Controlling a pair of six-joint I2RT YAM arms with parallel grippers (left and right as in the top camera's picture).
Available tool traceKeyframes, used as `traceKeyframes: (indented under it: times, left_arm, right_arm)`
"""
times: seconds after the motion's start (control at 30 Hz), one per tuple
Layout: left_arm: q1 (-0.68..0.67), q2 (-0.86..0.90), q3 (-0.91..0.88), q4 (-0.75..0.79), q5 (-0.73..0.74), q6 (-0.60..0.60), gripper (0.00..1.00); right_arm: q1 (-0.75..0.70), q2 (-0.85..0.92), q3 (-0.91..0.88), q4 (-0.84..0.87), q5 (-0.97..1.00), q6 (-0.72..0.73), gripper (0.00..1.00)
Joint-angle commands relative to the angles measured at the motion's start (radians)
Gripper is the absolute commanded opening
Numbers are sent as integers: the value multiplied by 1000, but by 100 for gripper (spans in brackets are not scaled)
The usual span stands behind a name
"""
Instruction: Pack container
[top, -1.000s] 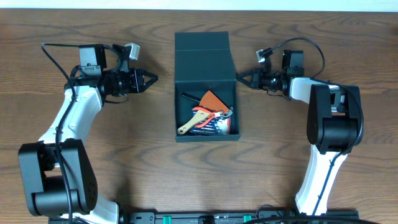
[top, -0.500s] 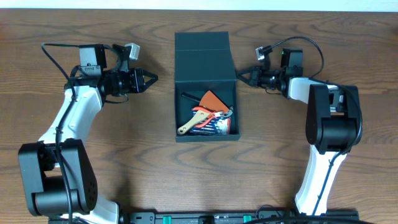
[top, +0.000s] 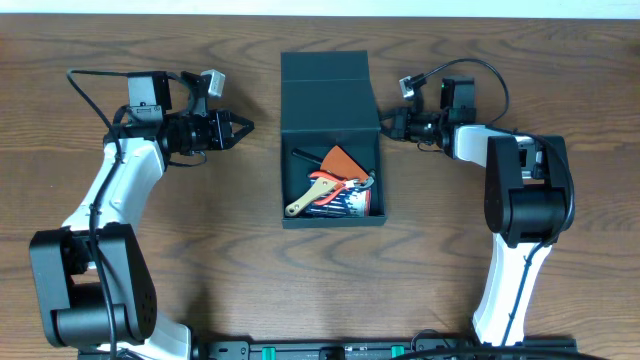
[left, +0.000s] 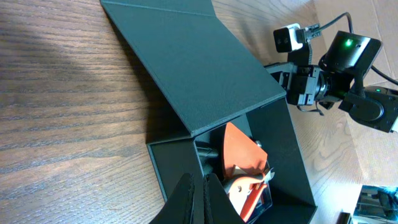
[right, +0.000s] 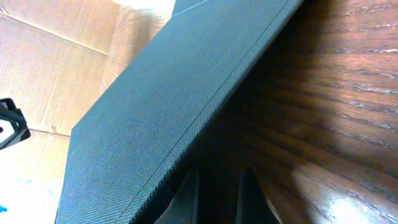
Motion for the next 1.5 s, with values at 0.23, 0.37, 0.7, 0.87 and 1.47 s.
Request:
traceKeyframes:
  times: [0.23, 0.37, 0.7, 0.87, 1.47]
  left_arm:
    - [5, 5, 3, -2, 20, 13, 6]
    - [5, 5, 3, -2, 20, 13, 6]
    - [5, 5, 3, -2, 20, 13, 6]
    - [5, 5, 3, -2, 20, 13, 6]
    - [42, 53, 3, 22, -232, -132, 6]
  right_arm:
    - [10, 16, -3, 39, -31, 7, 1]
    - [10, 16, -3, 68, -55, 8, 1]
    - [18, 16, -3, 181, -122, 52, 1]
    - [18, 16, -3, 203, -152, 52, 1]
    - [14, 16, -3, 136, -22, 95, 1]
